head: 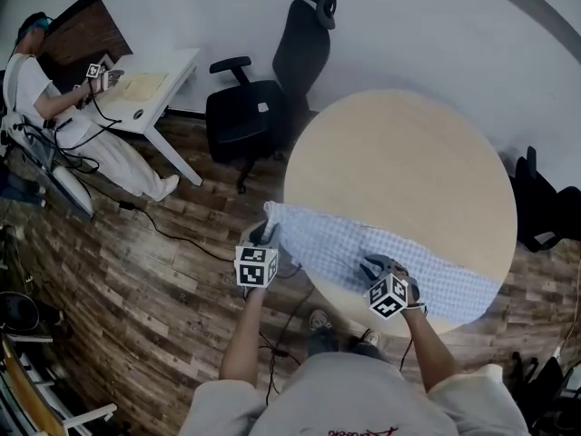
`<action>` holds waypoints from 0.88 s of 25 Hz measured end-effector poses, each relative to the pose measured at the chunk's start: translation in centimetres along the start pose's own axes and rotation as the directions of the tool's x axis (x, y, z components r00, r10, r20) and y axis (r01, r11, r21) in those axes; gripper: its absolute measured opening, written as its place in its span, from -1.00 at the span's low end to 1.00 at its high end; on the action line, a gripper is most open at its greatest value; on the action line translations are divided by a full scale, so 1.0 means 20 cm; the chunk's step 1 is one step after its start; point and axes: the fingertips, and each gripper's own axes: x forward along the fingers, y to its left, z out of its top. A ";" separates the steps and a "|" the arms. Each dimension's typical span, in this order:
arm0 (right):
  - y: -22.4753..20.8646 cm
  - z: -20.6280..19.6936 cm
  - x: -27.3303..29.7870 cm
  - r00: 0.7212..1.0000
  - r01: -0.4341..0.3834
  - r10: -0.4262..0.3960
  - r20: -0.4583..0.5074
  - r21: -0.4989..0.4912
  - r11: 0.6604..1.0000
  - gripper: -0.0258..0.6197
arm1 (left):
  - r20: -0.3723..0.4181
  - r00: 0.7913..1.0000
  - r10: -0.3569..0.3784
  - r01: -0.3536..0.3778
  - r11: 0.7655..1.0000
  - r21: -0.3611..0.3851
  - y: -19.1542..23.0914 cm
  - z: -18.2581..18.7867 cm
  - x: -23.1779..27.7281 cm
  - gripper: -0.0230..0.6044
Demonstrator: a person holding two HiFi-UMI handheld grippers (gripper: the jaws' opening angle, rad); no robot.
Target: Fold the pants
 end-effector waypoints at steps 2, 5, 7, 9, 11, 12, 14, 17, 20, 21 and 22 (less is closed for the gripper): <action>-0.03 -0.03 -0.05 1.000 0.025 -0.025 0.011 0.018 1.000 -0.63 | 0.043 0.999 -0.025 0.024 0.999 0.040 -0.13 0.09 -0.03 -0.55; -0.07 -0.09 -0.15 0.997 0.067 -0.069 0.025 0.050 0.997 -0.64 | 0.083 0.993 -0.081 0.072 0.991 0.110 -0.37 0.21 -0.06 -0.55; -0.10 -0.15 -0.23 0.994 0.099 -0.102 0.033 0.084 0.992 -0.64 | 0.098 0.987 -0.129 0.112 0.981 0.161 -0.56 0.27 -0.07 -0.55; -0.13 -0.22 -0.32 0.990 0.129 -0.135 0.038 0.127 0.983 -0.64 | 0.098 0.977 -0.188 0.162 0.961 0.225 -0.78 0.31 -0.08 -0.55; -0.15 -0.32 -0.41 0.985 0.161 -0.170 0.036 0.180 0.970 -0.64 | 0.083 0.963 -0.257 0.222 0.928 0.300 -1.04 0.33 -0.09 -0.55; -0.16 -0.37 -0.46 0.982 0.176 -0.187 0.030 0.214 0.961 -0.64 | 0.068 0.953 -0.295 0.256 0.905 0.339 -1.17 0.32 -0.09 -0.55; -0.17 -0.48 -0.54 0.976 0.207 -0.219 0.011 0.277 0.938 -0.64 | 0.017 0.930 -0.367 0.328 0.850 0.412 -1.43 0.27 -0.07 -0.55; -0.16 -0.63 -0.64 0.969 0.241 -0.248 -0.022 0.330 0.913 -0.64 | -0.085 0.884 -0.459 0.446 0.779 0.440 -1.75 0.10 -0.03 -0.55; -0.14 -0.78 -0.72 0.962 0.269 -0.269 -0.054 0.367 0.890 -0.64 | -0.159 0.840 -0.518 0.534 0.739 0.411 -1.99 -0.09 0.01 -0.54; -0.13 -0.82 -0.75 0.959 0.278 -0.276 -0.061 0.379 0.883 -0.64 | -0.181 0.831 -0.526 0.551 0.730 0.404 -2.04 -0.14 0.02 -0.54; -0.13 -0.85 -0.77 0.957 0.285 -0.282 -0.068 0.390 0.875 -0.64 | -0.197 0.823 -0.533 0.563 0.724 0.399 -2.08 -0.18 0.02 -0.54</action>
